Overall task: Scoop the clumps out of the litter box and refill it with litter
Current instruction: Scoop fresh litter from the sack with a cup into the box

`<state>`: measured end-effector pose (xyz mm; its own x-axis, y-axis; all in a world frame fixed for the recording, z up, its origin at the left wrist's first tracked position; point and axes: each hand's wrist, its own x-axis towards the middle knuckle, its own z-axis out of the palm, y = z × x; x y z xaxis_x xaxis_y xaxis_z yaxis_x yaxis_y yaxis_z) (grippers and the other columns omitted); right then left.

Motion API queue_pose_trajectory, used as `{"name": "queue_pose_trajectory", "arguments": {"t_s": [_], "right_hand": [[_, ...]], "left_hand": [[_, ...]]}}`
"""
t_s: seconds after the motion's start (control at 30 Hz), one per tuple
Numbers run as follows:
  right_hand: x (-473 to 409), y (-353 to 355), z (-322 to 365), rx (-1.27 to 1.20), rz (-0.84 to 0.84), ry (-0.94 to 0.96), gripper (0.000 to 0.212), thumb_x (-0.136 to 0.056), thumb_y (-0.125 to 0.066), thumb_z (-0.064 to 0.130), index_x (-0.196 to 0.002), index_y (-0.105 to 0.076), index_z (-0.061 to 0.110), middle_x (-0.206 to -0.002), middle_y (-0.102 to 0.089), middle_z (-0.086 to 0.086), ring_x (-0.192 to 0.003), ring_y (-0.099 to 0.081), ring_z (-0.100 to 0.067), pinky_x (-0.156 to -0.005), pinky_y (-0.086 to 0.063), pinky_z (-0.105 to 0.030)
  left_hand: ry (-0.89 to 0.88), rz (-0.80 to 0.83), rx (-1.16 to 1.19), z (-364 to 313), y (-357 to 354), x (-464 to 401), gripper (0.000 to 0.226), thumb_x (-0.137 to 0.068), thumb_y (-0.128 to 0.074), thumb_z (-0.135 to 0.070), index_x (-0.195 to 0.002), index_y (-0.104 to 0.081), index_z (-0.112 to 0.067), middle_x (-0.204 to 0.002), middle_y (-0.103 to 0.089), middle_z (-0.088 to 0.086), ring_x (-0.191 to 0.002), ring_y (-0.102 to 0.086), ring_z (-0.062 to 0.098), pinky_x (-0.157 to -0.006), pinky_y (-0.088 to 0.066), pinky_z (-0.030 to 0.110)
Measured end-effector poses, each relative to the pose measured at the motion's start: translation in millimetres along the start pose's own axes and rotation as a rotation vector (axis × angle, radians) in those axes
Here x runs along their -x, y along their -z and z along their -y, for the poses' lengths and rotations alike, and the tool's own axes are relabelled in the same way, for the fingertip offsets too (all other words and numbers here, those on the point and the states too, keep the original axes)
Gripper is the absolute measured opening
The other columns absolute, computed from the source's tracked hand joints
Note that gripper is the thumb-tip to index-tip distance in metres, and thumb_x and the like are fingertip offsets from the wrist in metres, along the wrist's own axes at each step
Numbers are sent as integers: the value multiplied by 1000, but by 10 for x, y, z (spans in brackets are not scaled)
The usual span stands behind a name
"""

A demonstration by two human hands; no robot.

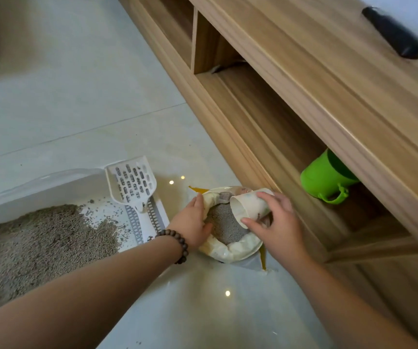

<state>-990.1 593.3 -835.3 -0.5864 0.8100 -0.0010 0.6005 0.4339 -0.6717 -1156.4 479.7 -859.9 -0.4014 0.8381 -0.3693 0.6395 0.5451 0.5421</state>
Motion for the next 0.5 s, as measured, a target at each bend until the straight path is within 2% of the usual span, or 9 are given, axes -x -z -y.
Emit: {"name": "queue_pose_trajectory", "arguments": {"t_s": [0.07,0.13,0.27,0.37,0.43,0.5], "right_hand": [[-2,-113,34,237,67,134,60,-69,-81,28,-124,-58,20,-135,-40,-6,-117,-46,-22,-94,-40,-24],[-7,-235,5,469,125,241,60,-67,-81,27,-122,-58,19,-138,-41,-11,-118,-47,-29,-89,-50,-37],[-51,-354,-5,684,147,231,63,-52,-88,25,-109,-61,17,-129,-51,-17,-108,-55,-36,-75,-53,-38],[-52,-396,-5,726,195,238,63,-53,-87,27,-110,-61,17,-134,-48,-18,-113,-52,-38,-86,-50,-39],[-60,-397,12,738,214,262,62,-62,-82,32,-117,-58,20,-141,-40,-16,-120,-46,-36,-98,-43,-39],[-77,-422,43,677,300,209,60,-73,-72,37,-128,-51,24,-147,-29,-13,-128,-36,-34,-107,-33,-39]], "left_hand": [[-27,12,-4,34,34,33,79,-92,-55,-29,-150,-7,-7,-149,-35,9,-125,-49,25,-98,-41,31],[-55,18,0,62,52,69,80,-92,-55,-31,-151,-5,-10,-151,-32,9,-122,-51,24,-97,-41,30],[-84,51,16,118,11,101,89,-91,-56,-40,-152,5,-17,-160,-8,8,-134,-41,20,-108,-33,28],[-73,84,80,145,-5,104,108,-81,-66,-51,-151,9,-17,-160,-2,6,-144,-22,16,-114,-22,26],[-69,108,117,144,-13,109,119,-73,-72,-55,-151,11,-17,-161,1,6,-146,-14,15,-114,-18,24],[-56,119,139,148,-18,114,124,-70,-75,-55,-150,12,-18,-161,4,5,-146,-13,15,-113,-16,22]]}}
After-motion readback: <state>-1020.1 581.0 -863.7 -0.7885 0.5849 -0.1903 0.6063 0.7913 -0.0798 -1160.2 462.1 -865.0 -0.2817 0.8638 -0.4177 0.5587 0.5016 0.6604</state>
